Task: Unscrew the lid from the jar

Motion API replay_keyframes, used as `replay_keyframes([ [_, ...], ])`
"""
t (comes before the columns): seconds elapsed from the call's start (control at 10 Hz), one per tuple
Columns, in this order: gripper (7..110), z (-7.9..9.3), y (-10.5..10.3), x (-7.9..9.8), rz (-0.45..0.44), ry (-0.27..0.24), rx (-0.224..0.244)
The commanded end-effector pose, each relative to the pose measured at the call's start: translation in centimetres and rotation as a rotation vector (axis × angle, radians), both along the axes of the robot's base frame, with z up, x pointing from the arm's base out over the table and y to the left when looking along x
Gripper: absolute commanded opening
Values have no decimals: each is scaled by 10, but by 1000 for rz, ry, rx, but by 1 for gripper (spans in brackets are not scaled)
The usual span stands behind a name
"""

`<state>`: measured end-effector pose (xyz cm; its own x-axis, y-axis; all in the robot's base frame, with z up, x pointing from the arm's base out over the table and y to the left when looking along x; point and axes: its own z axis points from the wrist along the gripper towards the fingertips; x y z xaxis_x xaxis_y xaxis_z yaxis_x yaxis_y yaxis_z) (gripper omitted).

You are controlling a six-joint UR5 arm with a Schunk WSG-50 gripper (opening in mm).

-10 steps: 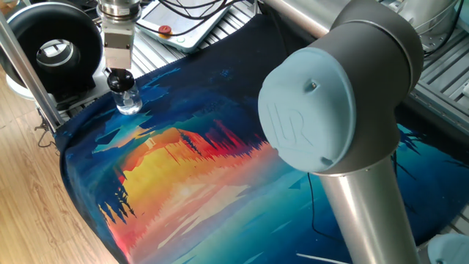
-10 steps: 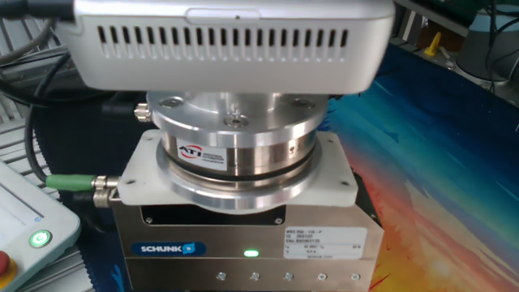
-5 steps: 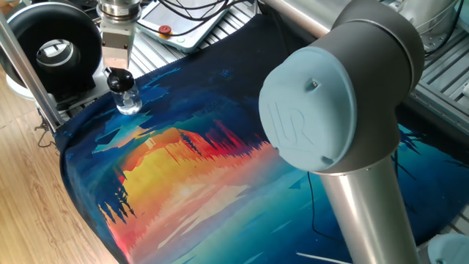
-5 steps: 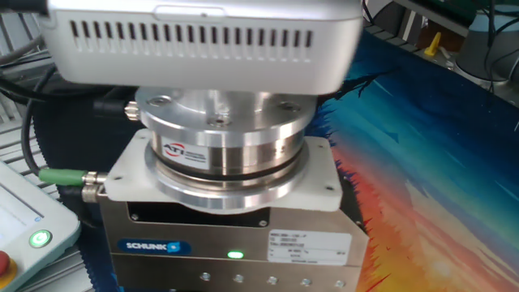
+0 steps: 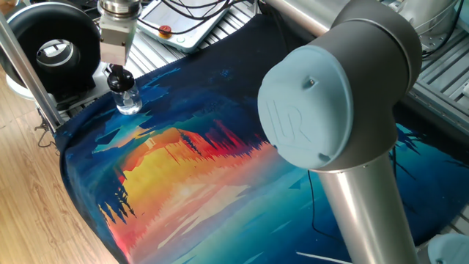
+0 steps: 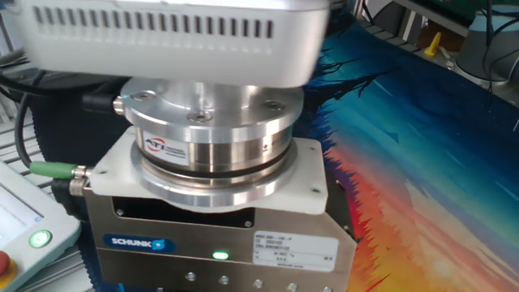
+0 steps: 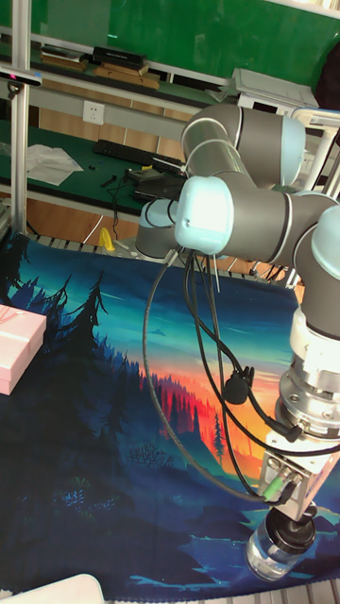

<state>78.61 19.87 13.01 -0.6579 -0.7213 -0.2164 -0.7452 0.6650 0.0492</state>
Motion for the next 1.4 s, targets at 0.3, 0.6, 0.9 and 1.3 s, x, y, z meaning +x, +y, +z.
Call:
replay_keyframes([
  [0.3,44,0,13,6,-192,26,63],
  [0.6,44,0,13,10,-236,27,54],
  [0.9,44,-5,10,14,-254,20,33],
  [1.3,44,-8,10,10,-276,35,22],
])
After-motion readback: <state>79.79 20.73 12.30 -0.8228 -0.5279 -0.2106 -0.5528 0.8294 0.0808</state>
